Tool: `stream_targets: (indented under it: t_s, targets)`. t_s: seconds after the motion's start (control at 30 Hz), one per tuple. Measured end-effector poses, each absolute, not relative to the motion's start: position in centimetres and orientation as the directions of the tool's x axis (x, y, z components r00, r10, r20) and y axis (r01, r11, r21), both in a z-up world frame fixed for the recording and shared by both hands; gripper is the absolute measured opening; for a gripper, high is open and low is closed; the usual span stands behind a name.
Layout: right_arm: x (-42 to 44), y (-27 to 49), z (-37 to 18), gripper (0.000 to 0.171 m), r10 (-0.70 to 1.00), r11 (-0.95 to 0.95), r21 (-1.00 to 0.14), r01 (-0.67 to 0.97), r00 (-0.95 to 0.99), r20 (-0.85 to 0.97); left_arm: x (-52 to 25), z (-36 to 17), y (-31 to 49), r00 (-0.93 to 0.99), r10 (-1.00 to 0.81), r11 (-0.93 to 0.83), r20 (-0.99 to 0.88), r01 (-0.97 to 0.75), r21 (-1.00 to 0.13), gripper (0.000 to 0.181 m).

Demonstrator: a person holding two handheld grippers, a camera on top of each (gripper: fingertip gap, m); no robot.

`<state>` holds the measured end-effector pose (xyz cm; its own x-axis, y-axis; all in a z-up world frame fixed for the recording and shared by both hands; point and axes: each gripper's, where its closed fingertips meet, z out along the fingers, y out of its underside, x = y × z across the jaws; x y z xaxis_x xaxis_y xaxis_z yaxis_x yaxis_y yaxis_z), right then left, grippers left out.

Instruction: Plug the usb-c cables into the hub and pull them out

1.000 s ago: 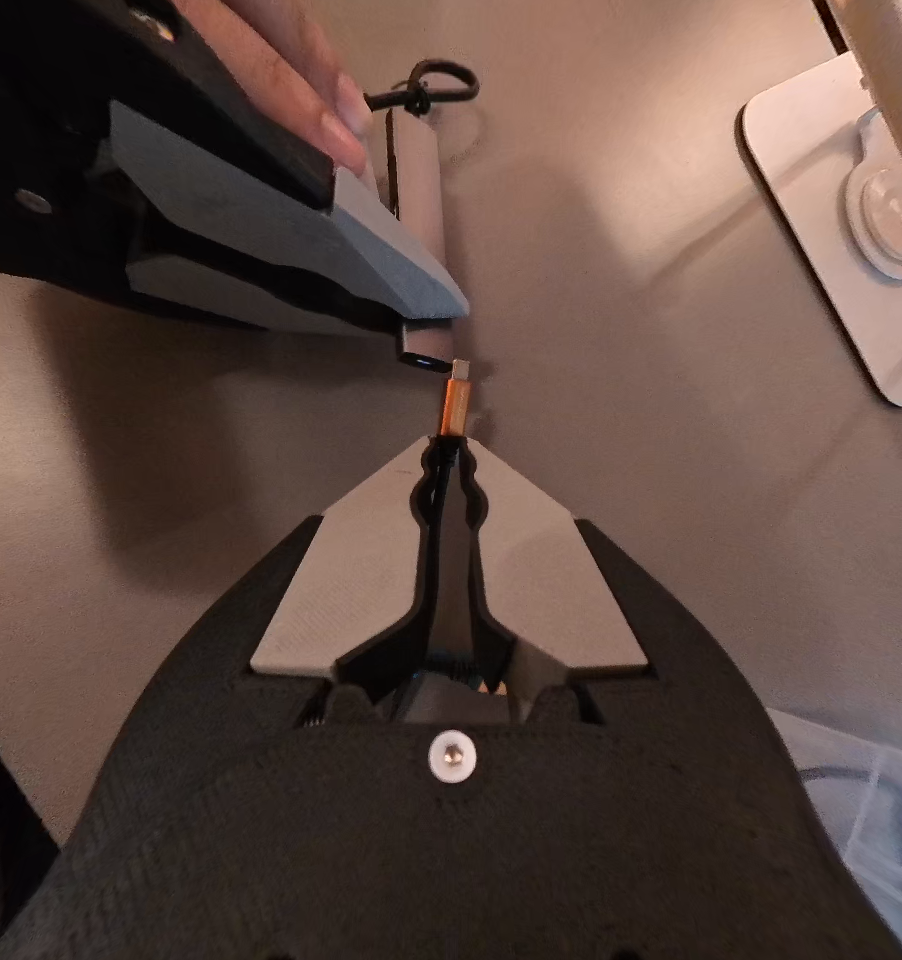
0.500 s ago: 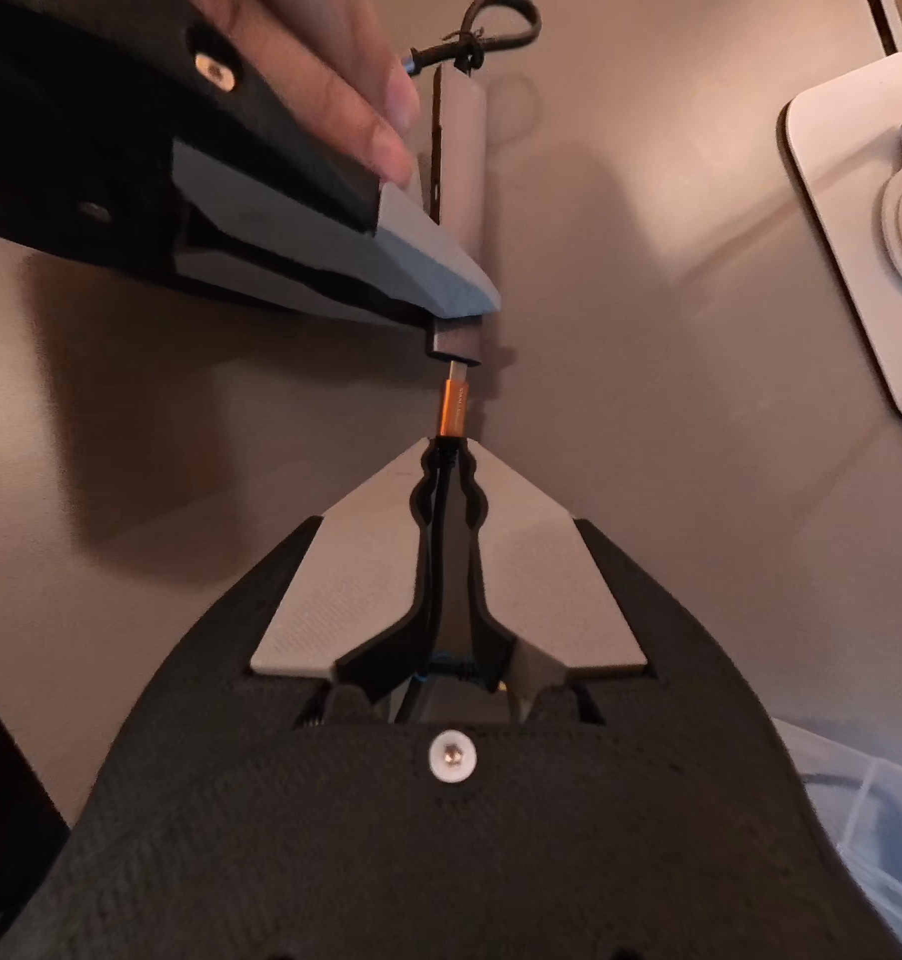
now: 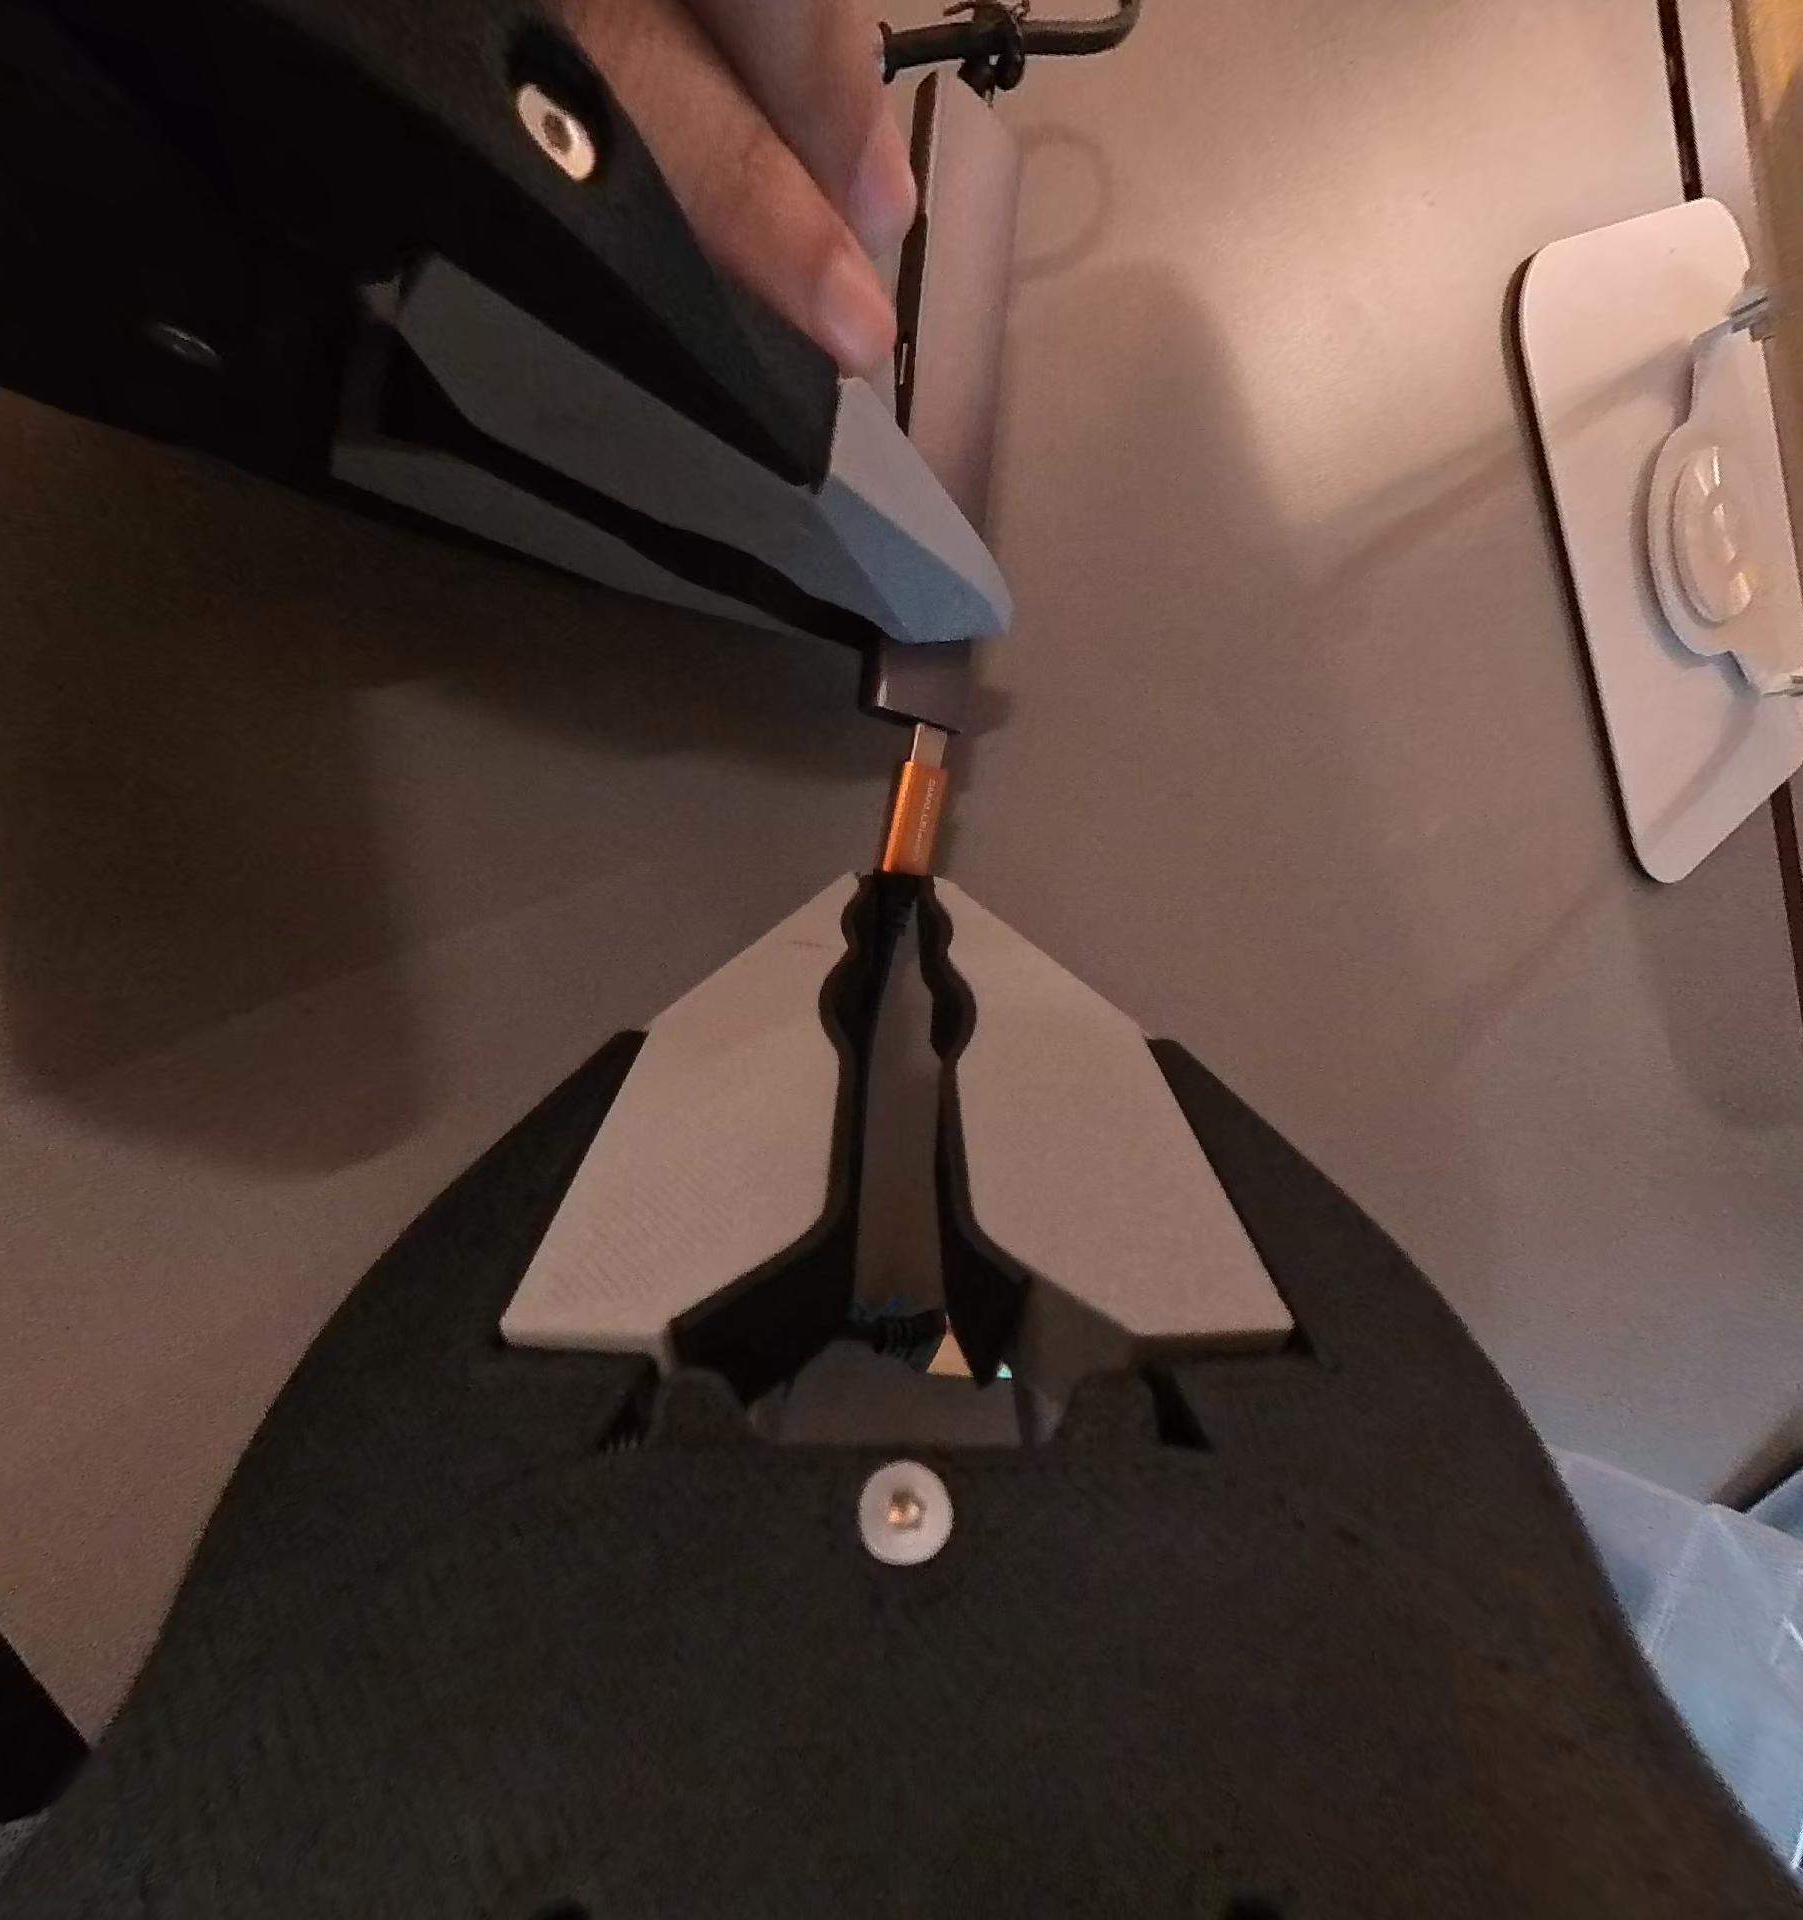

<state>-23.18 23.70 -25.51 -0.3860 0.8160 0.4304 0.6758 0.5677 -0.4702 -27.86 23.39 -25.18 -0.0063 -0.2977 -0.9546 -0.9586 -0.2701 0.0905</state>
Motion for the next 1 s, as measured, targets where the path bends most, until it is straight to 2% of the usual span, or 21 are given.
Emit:
stream_targets:
  t_s: [0.63, 0.83, 1.0]
  targets:
    - [-23.27, 23.35, -25.33, 0.005, 0.774, 0.62, -0.446, 0.645, -0.409, 0.483, -27.57, -25.32, 23.2, 0.003, -0.311, -0.257, -0.95, -0.963, 0.081, 0.007]
    - [-23.22, 23.0, -25.53, 0.005, 0.845, 0.533, -0.517, 0.67, -0.398, 0.356, -27.45, -25.24, 23.07, 0.008, -0.315, -0.274, -0.949, -0.958, 0.082, 0.007]
    - [-23.51, 23.56, -25.43, 0.005, 0.884, 0.466, -0.552, 0.692, -0.345, 0.314, -27.48, -25.4, 23.12, 0.085, -0.325, -0.305, -0.942, -0.952, 0.019, 0.007]
